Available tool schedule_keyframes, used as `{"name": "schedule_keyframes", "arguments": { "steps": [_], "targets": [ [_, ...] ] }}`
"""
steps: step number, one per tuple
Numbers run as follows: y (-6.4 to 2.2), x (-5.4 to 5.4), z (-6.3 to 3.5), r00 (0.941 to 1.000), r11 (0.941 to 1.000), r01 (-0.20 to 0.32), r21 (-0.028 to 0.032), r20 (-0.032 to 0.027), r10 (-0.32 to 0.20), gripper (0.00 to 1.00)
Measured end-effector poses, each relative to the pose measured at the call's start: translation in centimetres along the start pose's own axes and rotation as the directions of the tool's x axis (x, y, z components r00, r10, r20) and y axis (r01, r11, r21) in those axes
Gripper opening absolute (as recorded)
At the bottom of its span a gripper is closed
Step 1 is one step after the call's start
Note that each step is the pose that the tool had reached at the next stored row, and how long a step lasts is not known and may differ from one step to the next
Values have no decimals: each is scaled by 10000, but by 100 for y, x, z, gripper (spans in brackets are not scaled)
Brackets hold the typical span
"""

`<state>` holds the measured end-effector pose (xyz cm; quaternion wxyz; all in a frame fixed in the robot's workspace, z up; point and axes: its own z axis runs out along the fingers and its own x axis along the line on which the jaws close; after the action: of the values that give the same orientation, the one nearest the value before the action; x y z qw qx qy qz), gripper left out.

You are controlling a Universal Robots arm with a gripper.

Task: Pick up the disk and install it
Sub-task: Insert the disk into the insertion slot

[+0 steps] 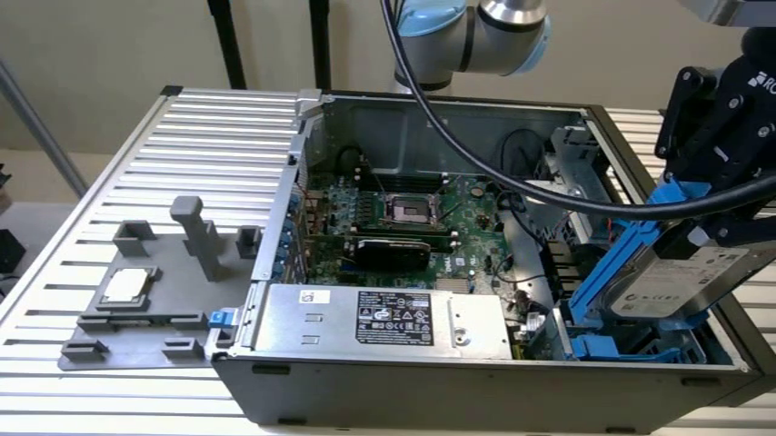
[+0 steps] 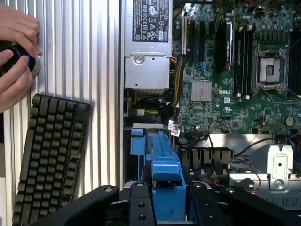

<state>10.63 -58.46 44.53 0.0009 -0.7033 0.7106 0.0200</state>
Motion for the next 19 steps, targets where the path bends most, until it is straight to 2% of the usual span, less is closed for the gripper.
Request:
{"name": "schedule_keyframes", "arguments": {
  "steps": [19],
  "targets": [
    [9, -7, 100, 10000, 10000, -2, -7, -19, 2, 33]
  ]
}}
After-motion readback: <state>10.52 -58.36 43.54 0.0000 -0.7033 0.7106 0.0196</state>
